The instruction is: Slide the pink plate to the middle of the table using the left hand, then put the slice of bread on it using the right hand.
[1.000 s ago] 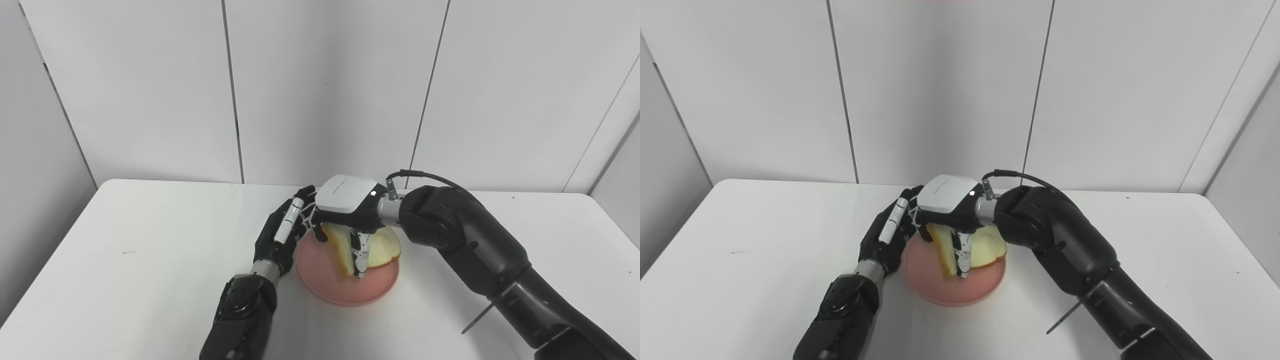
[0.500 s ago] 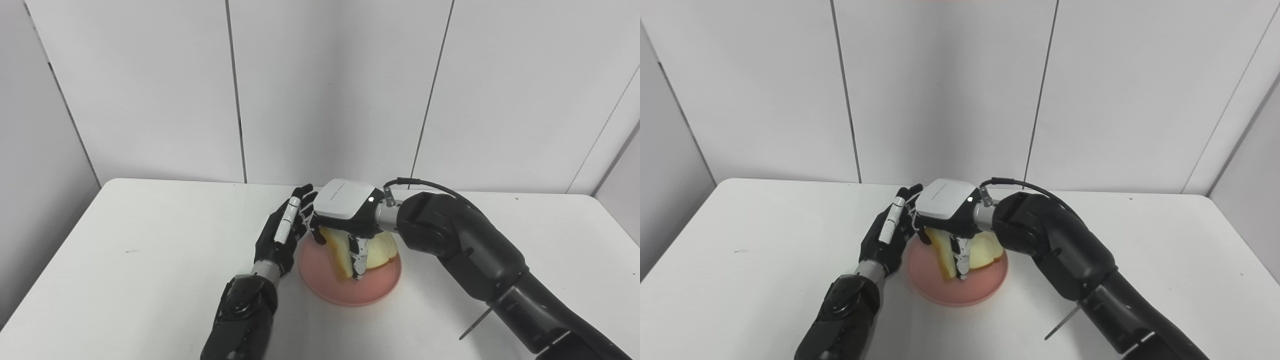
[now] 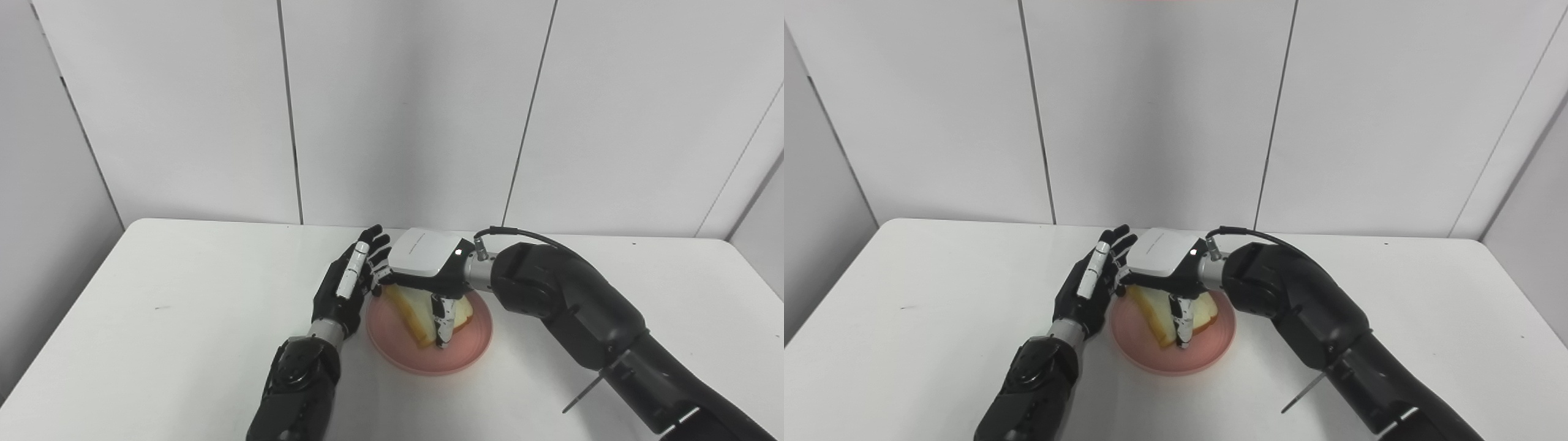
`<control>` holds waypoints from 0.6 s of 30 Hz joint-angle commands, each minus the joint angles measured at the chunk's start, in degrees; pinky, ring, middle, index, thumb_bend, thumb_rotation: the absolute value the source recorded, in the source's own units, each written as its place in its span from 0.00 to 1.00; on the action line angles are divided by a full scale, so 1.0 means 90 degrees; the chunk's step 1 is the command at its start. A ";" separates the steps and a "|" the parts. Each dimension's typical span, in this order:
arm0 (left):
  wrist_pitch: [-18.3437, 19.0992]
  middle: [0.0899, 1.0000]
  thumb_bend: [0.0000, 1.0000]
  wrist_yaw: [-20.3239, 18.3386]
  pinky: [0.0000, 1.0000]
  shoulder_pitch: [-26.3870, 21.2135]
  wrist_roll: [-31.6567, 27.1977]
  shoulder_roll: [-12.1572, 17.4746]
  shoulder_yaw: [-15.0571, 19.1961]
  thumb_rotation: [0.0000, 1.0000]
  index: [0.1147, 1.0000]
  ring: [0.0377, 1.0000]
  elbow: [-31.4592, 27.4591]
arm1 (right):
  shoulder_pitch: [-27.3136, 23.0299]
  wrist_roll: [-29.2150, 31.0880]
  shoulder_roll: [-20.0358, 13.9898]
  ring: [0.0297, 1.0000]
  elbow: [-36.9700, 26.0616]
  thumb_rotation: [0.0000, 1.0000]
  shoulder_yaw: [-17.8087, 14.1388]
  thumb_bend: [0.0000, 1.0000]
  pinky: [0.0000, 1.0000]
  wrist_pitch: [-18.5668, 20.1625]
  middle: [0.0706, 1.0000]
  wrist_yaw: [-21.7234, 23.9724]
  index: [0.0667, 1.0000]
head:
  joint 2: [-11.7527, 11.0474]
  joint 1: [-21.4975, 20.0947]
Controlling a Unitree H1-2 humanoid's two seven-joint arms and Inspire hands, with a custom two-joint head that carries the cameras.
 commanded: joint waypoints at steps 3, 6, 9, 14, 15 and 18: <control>0.0256 0.86 0.81 0.0063 0.78 0.0122 -0.0026 0.0002 0.0031 0.71 0.82 0.86 0.0009 | -0.0148 0.0435 -0.0012 0.60 -0.0040 0.30 -0.0199 0.79 0.52 -0.0043 0.67 -0.0018 0.74 | 0.0006 0.0009; 0.0237 0.87 0.82 0.0074 0.79 0.0135 -0.0009 -0.0003 0.0032 0.70 0.86 0.86 0.0011 | -0.0128 0.0610 -0.0020 0.65 0.0062 0.39 -0.0225 0.86 0.57 -0.0071 0.69 -0.0007 0.73 | 0.0008 0.0011; 0.0160 0.87 0.82 0.0061 0.79 0.0142 0.0058 0.0016 -0.0012 0.71 0.86 0.85 0.0034 | -0.0109 0.0723 -0.0031 0.67 0.0090 0.42 -0.0241 0.89 0.58 -0.0050 0.69 -0.0008 0.73 | 0.0019 0.0004; 0.0119 0.85 0.82 0.0045 0.77 0.0145 0.0032 0.0030 -0.0009 0.71 0.83 0.84 0.0051 | -0.0086 0.0825 -0.0057 0.73 0.0057 0.49 -0.0256 0.99 0.65 0.0032 0.75 0.0075 0.80 | 0.0021 -0.0007; 0.0122 0.85 0.82 0.0041 0.77 0.0146 0.0023 0.0030 -0.0003 0.70 0.83 0.84 0.0051 | -0.0087 0.0834 -0.0062 0.74 0.0054 0.50 -0.0257 1.00 0.65 0.0025 0.76 0.0090 0.80 | 0.0021 -0.0007; 0.0108 0.84 0.82 0.0012 0.78 0.0141 0.0013 0.0038 0.0001 0.70 0.82 0.84 0.0075 | -0.0091 0.0866 -0.0087 0.76 0.0022 0.53 -0.0261 1.00 0.67 0.0025 0.77 0.0173 0.81 | 0.0023 -0.0016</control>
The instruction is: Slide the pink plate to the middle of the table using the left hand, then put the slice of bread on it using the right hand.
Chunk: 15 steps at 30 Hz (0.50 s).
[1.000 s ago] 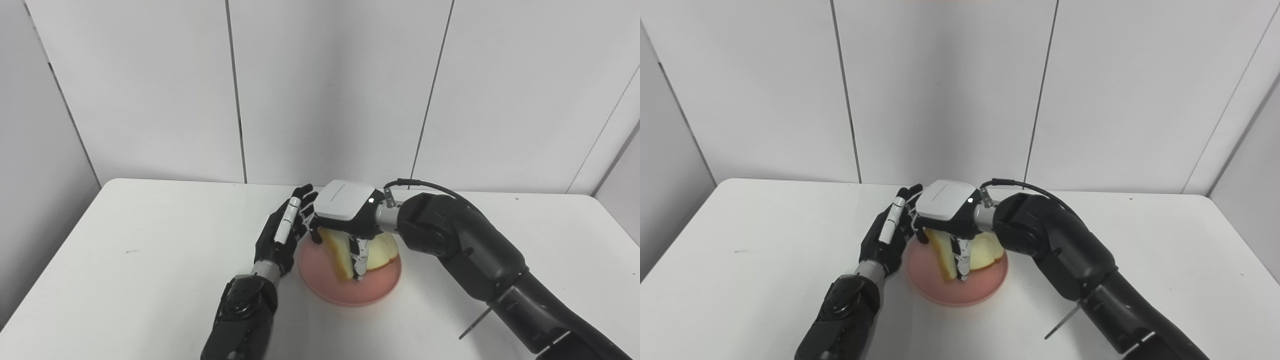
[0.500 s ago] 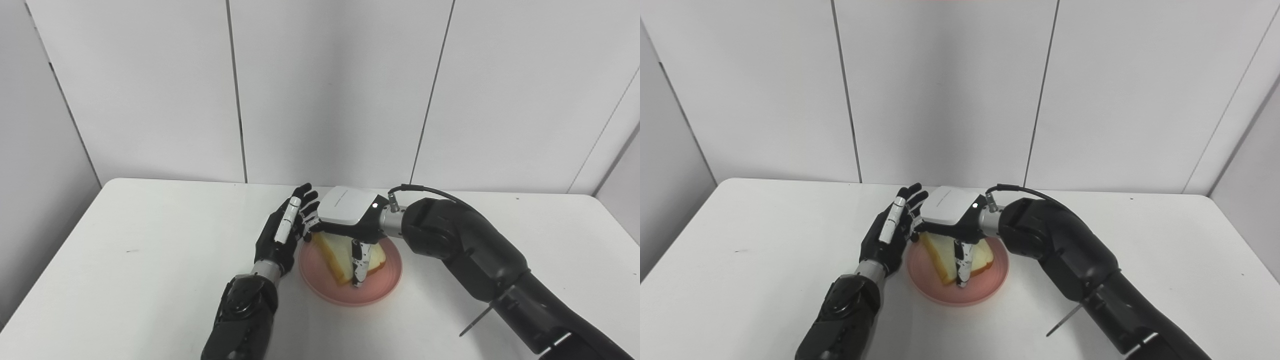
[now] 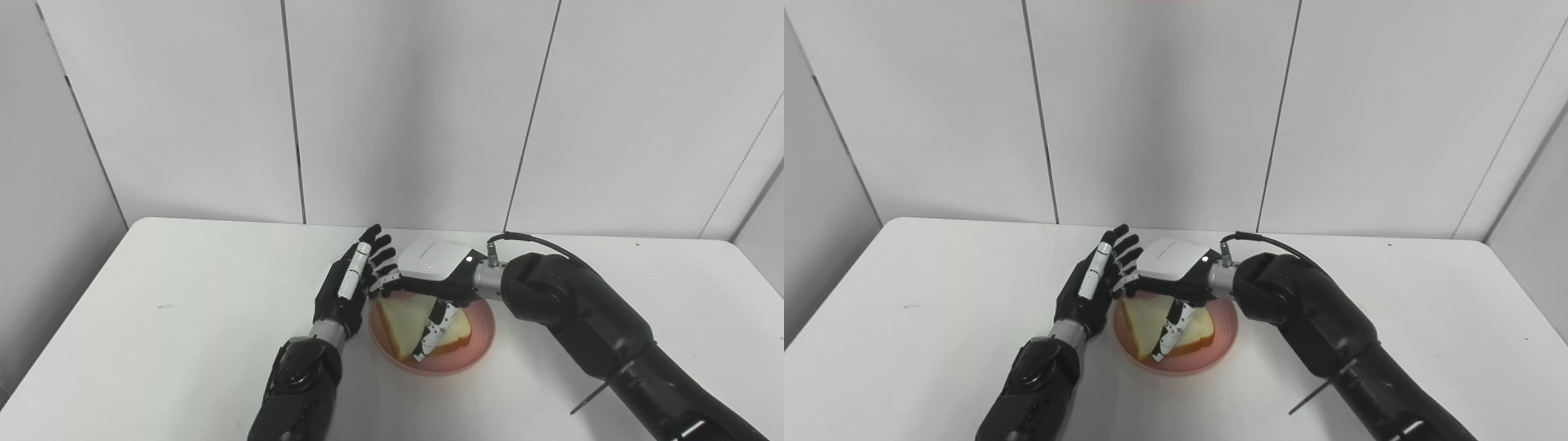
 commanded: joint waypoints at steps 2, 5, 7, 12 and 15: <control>0.0131 0.84 0.82 0.0013 0.78 0.0094 0.0005 0.0030 0.0003 0.70 0.81 0.84 0.0111 | -0.0272 0.0169 -0.0103 0.77 -0.0232 0.55 -0.0155 1.00 0.69 0.0073 0.79 0.0097 0.81 | 0.0006 -0.0004; 0.0146 0.84 0.80 -0.0027 0.78 0.0103 -0.0030 0.0023 0.0020 0.70 0.79 0.84 0.0081 | -0.0280 0.0086 -0.0145 0.80 -0.0336 0.57 -0.0144 1.00 0.73 0.0145 0.81 0.0225 0.83 | 0.0009 -0.0014; 0.0198 0.84 0.80 -0.0027 0.78 0.0106 -0.0061 0.0013 0.0045 0.69 0.78 0.84 0.0051 | -0.0290 -0.0009 -0.0175 0.83 -0.0413 0.57 -0.0121 1.00 0.77 0.0219 0.83 0.0323 0.84 | 0.0013 -0.0024; 0.0328 0.85 0.81 -0.0006 0.78 0.0123 -0.0055 0.0020 0.0054 0.70 0.78 0.84 -0.0044 | -0.0310 -0.0010 -0.0275 0.88 -0.0503 0.58 -0.0168 1.00 0.91 0.0322 0.87 0.0536 0.90 | 0.0017 -0.0032; 0.0369 0.85 0.82 0.0024 0.77 0.0126 -0.0066 0.0021 0.0081 0.69 0.76 0.84 -0.0062 | -0.0302 0.0088 -0.0333 0.91 -0.0580 0.58 -0.0286 1.00 0.98 0.0509 0.89 0.0706 0.90 | 0.0025 -0.0039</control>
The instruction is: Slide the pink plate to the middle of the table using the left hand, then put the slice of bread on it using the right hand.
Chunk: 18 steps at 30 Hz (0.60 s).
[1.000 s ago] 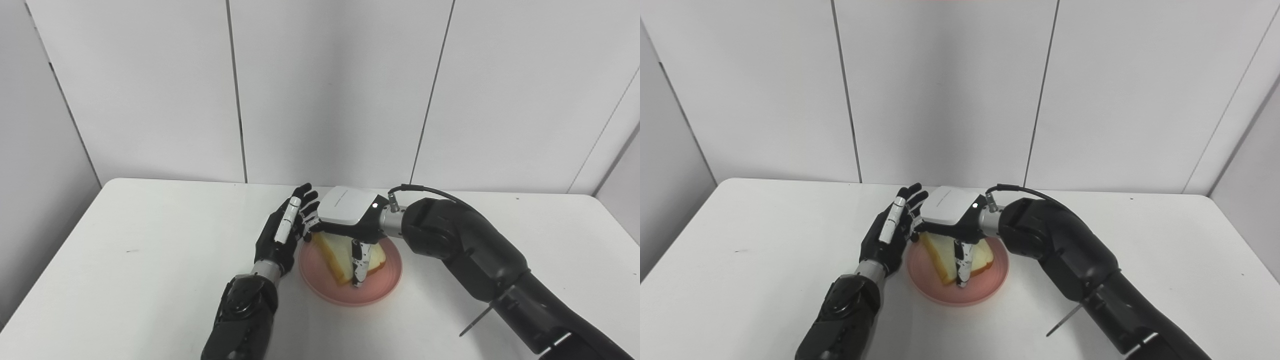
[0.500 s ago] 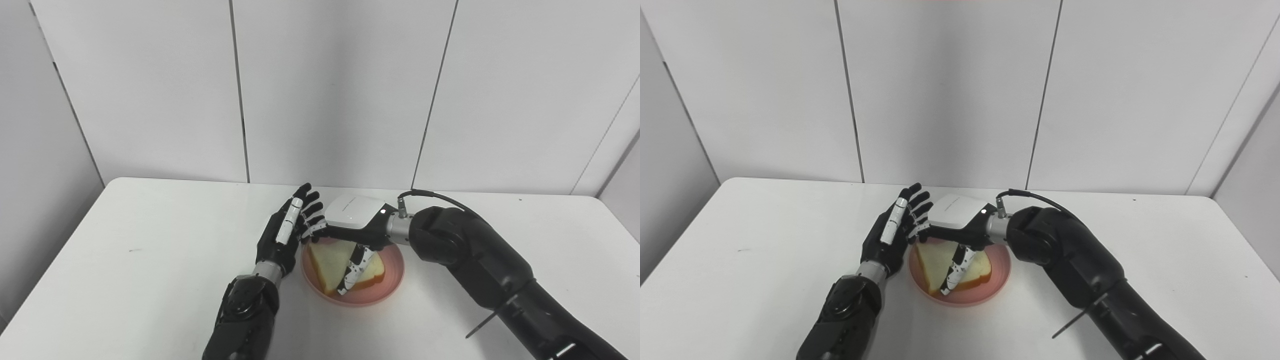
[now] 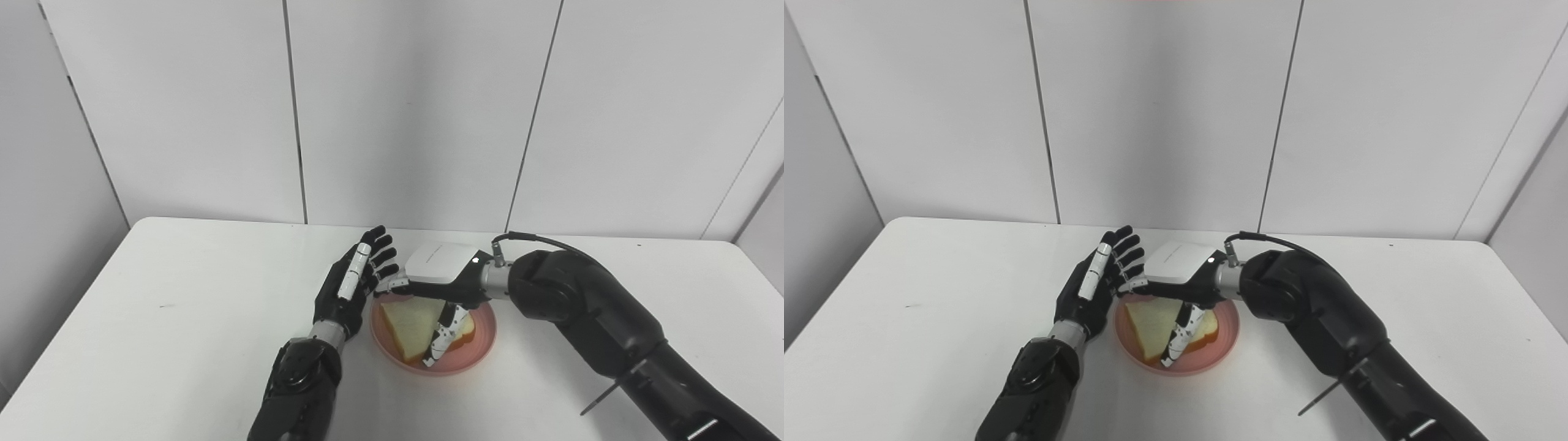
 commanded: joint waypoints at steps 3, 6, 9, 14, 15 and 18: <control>0.0338 0.82 0.81 0.0115 0.75 0.0105 -0.0054 -0.0002 0.0056 0.67 0.71 0.82 -0.0053 | -0.0262 0.0335 -0.0183 0.93 -0.0315 0.57 -0.0389 1.00 1.00 0.0249 0.90 0.0039 0.88 | 0.0012 -0.0005; 0.0386 0.81 0.80 0.0117 0.76 0.0124 -0.0026 0.0010 0.0057 0.67 0.70 0.82 -0.0132 | -0.0152 0.0763 -0.0296 0.93 -0.0378 0.59 -0.0691 1.00 1.00 0.0174 0.90 -0.0017 0.87 | 0.0006 0.0013; 0.0406 0.81 0.83 0.0094 0.77 0.0127 -0.0031 0.0048 0.0063 0.66 0.72 0.82 -0.0160 | 0.0131 0.1763 -0.0354 0.93 -0.0380 0.58 -0.1296 1.00 0.95 0.0163 0.91 -0.0133 0.90 | 0.0008 -0.0002; 0.0493 0.82 0.83 0.0110 0.79 0.0139 0.0015 0.0142 0.0049 0.67 0.74 0.83 -0.0261 | 0.0746 0.2808 -0.0216 0.99 -0.0258 0.81 -0.2259 1.00 0.91 0.0412 0.99 -0.0625 0.99 | -0.0005 -0.0052; 0.0491 0.82 0.83 0.0116 0.80 0.0144 0.0021 0.0152 0.0049 0.67 0.74 0.83 -0.0281 | 0.0823 0.2950 -0.0165 0.99 -0.0124 0.88 -0.2393 0.95 0.91 0.0399 0.99 -0.0760 0.99 | -0.0005 -0.0052; 0.0310 0.81 0.82 0.0182 0.80 0.0166 0.0070 0.0159 0.0060 0.66 0.74 0.84 -0.0356 | 0.1089 0.3239 0.0171 0.94 0.0376 0.98 -0.2885 0.89 0.89 0.0406 0.96 -0.1561 0.99 | 0.0001 -0.0065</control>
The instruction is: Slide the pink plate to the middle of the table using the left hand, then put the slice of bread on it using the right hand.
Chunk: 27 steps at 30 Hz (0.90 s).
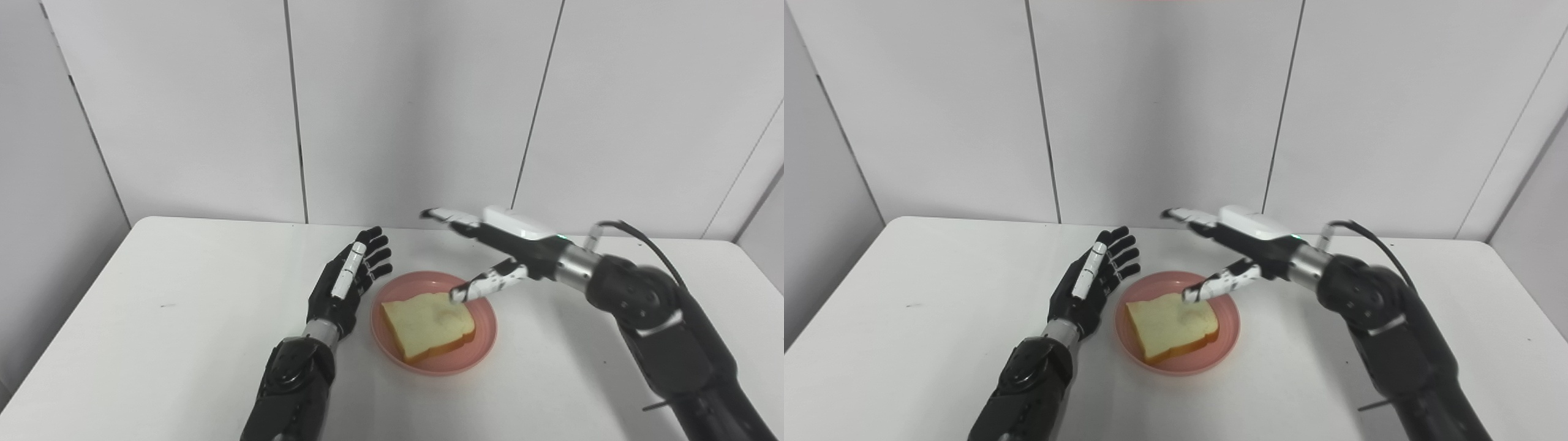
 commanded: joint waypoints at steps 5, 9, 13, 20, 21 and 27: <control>-0.0504 0.84 0.80 0.0374 0.87 0.0053 0.0121 0.0015 0.0065 0.63 0.75 0.88 -0.0037 | 0.0137 0.0954 0.0691 0.93 0.0417 1.00 -0.0863 0.84 0.90 0.0395 0.94 -0.1216 0.97 | 0.0009 -0.0051; -0.0832 0.93 0.84 0.0601 0.95 0.0097 0.0317 -0.0012 0.0010 0.66 0.81 0.95 -0.0089 | 0.0286 0.1674 0.1061 0.92 0.0582 1.00 -0.1354 0.81 0.90 0.0862 0.93 -0.1517 0.96 | 0.0018 -0.0123; -0.0904 0.97 0.85 0.0806 1.00 0.0157 0.0515 -0.0026 -0.0069 0.66 0.86 0.99 -0.0248 | 0.0386 0.2577 0.1521 0.93 0.0436 0.96 -0.1939 0.82 0.93 0.1779 0.93 -0.1804 0.94 | 0.0018 -0.0238; -0.0663 0.98 0.79 0.1071 1.00 0.0284 0.0667 -0.0053 -0.0140 0.68 0.88 1.00 -0.0703 | 0.0602 0.2851 0.1884 0.94 0.0222 0.99 -0.2104 0.78 0.93 0.2064 0.93 -0.2378 0.94 | 0.0045 -0.0324; -0.0636 0.98 0.79 0.1086 1.00 0.0293 0.0664 -0.0055 -0.0144 0.68 0.88 1.00 -0.0735 | 0.0616 0.2860 0.1905 0.94 0.0220 0.99 -0.2091 0.78 0.93 0.2052 0.93 -0.2429 0.94 | 0.0045 -0.0328; -0.0449 0.97 0.79 0.1131 1.00 0.0301 0.0596 -0.0073 -0.0127 0.67 0.87 1.00 -0.0847 | 0.0715 0.2888 0.2038 0.93 0.0189 0.98 -0.1993 0.81 0.93 0.1967 0.93 -0.2642 0.92 | 0.0058 -0.0317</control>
